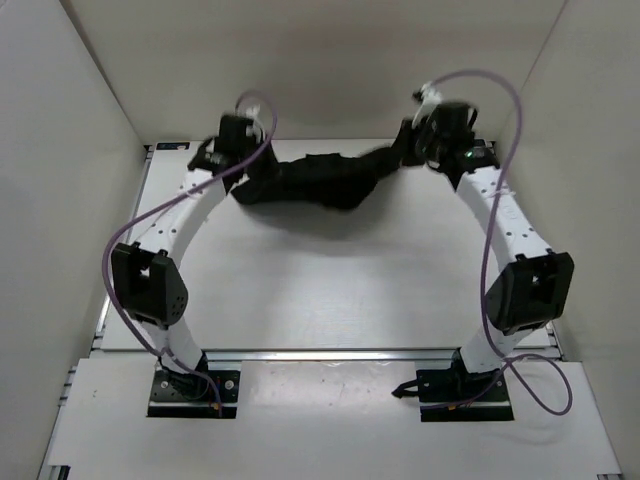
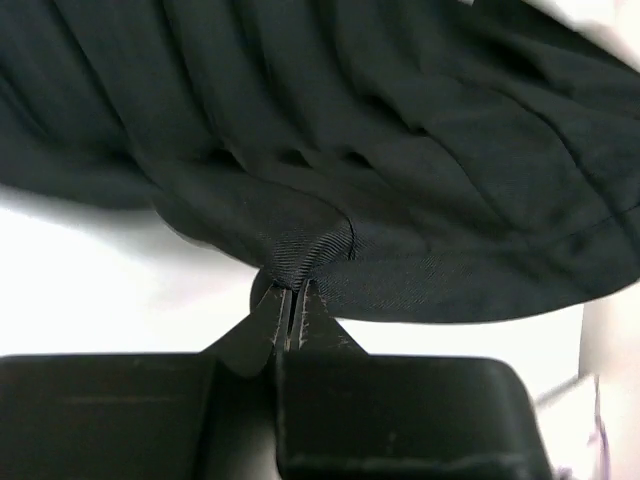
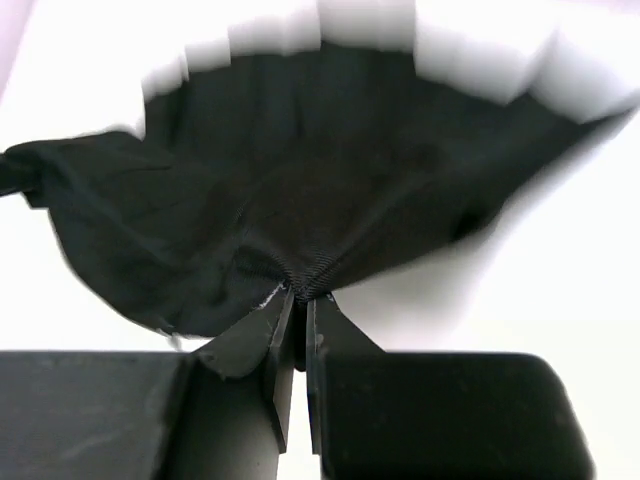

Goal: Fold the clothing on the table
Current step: Flatten the skirt out

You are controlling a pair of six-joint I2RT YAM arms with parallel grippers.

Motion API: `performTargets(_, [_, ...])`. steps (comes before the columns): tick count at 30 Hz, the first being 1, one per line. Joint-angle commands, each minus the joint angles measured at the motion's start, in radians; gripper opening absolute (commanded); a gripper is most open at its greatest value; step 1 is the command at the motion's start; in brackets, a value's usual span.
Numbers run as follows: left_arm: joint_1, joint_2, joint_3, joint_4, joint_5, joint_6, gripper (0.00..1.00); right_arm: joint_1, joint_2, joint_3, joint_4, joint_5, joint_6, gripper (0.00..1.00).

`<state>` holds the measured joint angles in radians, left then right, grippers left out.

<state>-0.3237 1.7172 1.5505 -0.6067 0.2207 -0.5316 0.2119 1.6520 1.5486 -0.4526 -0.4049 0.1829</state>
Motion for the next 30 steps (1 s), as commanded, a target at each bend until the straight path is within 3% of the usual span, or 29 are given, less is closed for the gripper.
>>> performTargets(1, [-0.043, -0.091, 0.332, -0.062, -0.145, 0.136, 0.0, 0.021, -0.095, 0.267, -0.023, 0.122, -0.123, 0.0])
performTargets(3, [-0.061, -0.125, 0.404, -0.032, -0.219, 0.166, 0.0, 0.035, -0.162, 0.28, 0.014, 0.178, -0.154, 0.0])
performTargets(7, [-0.011, -0.212, 0.264, -0.011, -0.199, 0.167, 0.0, -0.054, -0.294, 0.007, 0.103, 0.132, -0.112, 0.0])
performTargets(10, [-0.029, -0.302, 0.035, -0.008, -0.204, 0.189, 0.0, -0.103, -0.389, -0.264, 0.112, 0.091, -0.089, 0.0])
performTargets(12, [-0.05, -0.372, -0.202, 0.004, -0.199, 0.183, 0.0, -0.109, -0.452, -0.492, 0.12, 0.077, -0.063, 0.0])
performTargets(16, [-0.092, -0.522, -0.543, -0.033, -0.192, 0.125, 0.0, -0.079, -0.613, -0.766, 0.063, 0.06, 0.012, 0.0])
performTargets(18, [-0.124, -0.582, -0.645, -0.054, -0.164, 0.091, 0.0, -0.062, -0.684, -0.872, 0.029, 0.042, 0.048, 0.0])
performTargets(23, [-0.132, -0.729, -0.759, -0.126, -0.135, 0.009, 0.0, -0.045, -0.819, -0.967, -0.014, -0.012, 0.138, 0.0])
performTargets(30, [-0.138, -0.708, -0.788, -0.194, -0.118, 0.025, 0.0, 0.003, -0.773, -0.992, 0.018, -0.028, 0.164, 0.0])
